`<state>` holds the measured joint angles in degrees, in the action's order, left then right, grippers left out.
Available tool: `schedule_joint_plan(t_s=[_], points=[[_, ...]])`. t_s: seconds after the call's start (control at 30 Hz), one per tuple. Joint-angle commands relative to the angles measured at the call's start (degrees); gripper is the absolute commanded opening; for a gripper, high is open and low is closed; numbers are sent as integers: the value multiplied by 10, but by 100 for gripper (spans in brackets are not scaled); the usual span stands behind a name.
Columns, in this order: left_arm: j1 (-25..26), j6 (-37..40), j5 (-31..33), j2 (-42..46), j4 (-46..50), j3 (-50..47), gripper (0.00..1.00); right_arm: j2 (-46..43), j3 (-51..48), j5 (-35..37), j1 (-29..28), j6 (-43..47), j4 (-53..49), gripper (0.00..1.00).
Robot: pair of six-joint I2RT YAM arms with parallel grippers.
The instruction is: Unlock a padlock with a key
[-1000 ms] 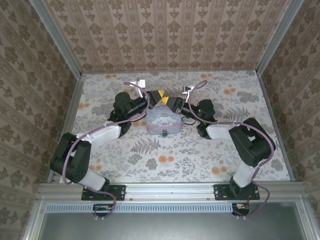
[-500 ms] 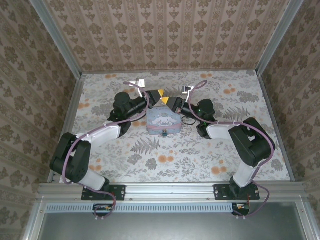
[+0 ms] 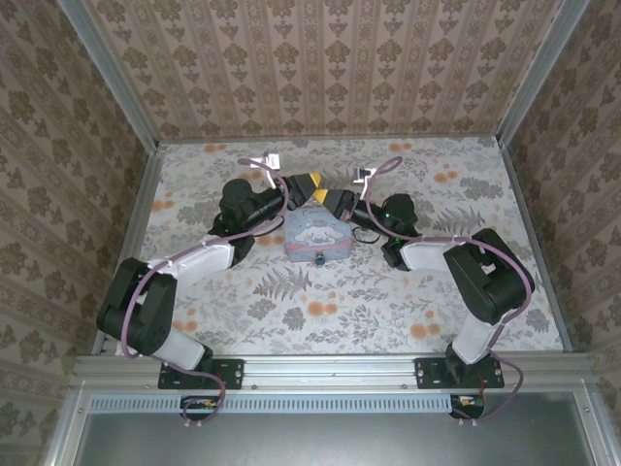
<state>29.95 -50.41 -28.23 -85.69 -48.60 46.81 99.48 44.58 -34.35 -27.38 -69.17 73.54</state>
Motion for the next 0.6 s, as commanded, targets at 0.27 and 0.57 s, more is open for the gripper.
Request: schedule_joint_plan(t_s=[0.27, 0.57], points=[[-25, 103, 56, 203, 245, -47, 69, -61, -32, 32, 10, 98, -140, 0], [45, 179, 158, 248, 447, -83, 69, -145, -34, 139, 10, 243, -404, 0]])
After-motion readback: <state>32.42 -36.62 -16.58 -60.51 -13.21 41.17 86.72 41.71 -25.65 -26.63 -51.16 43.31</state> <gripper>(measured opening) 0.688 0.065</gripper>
